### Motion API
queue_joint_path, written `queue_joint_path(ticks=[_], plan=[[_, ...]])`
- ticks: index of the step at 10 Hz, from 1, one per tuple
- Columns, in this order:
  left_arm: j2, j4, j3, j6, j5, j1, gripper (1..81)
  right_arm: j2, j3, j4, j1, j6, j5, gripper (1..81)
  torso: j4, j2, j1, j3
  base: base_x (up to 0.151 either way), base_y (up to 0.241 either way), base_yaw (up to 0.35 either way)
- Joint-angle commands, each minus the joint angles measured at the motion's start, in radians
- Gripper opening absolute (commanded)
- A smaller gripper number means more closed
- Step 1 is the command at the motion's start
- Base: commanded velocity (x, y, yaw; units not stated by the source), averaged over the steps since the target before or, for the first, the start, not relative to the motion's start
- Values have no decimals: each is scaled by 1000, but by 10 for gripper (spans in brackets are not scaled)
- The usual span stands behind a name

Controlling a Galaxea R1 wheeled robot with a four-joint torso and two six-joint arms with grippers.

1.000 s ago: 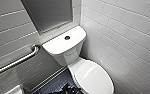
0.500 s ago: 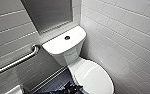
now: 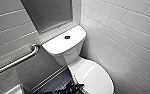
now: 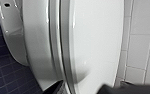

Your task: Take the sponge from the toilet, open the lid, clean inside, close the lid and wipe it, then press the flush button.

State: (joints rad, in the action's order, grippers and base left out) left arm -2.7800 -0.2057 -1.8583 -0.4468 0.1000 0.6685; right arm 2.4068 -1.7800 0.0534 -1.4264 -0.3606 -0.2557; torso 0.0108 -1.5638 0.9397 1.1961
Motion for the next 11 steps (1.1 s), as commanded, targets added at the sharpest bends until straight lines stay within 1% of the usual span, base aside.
queue_joint_path(ticks=[1, 2, 4, 6, 11], plan=[[-12, -4, 36, -1, -43, -95, 811, -33, 16, -17, -4, -1, 73, 10, 0, 0, 0, -2, 0, 0, 0], [-12, -4, 37, -1, -43, -100, 811, -30, 16, -17, -3, -1, 73, 10, 0, 0, 0, 13, 0, 0, 0], [-17, -4, 36, -6, -28, -102, 811, -30, 18, -17, -1, 0, 73, 10, 0, 0, 1, 21, 0, 0, 0], [-21, -4, 34, -6, -20, -103, 811, -30, 22, -17, -3, 0, 73, 10, 0, 0, 1, 21, 0, 0, 0], [-72, -3, -38, -6, -19, -103, 811, -29, 35, -15, 10, 2, 75, 10, 0, 0, 1, 21, 0, 0, 0]])
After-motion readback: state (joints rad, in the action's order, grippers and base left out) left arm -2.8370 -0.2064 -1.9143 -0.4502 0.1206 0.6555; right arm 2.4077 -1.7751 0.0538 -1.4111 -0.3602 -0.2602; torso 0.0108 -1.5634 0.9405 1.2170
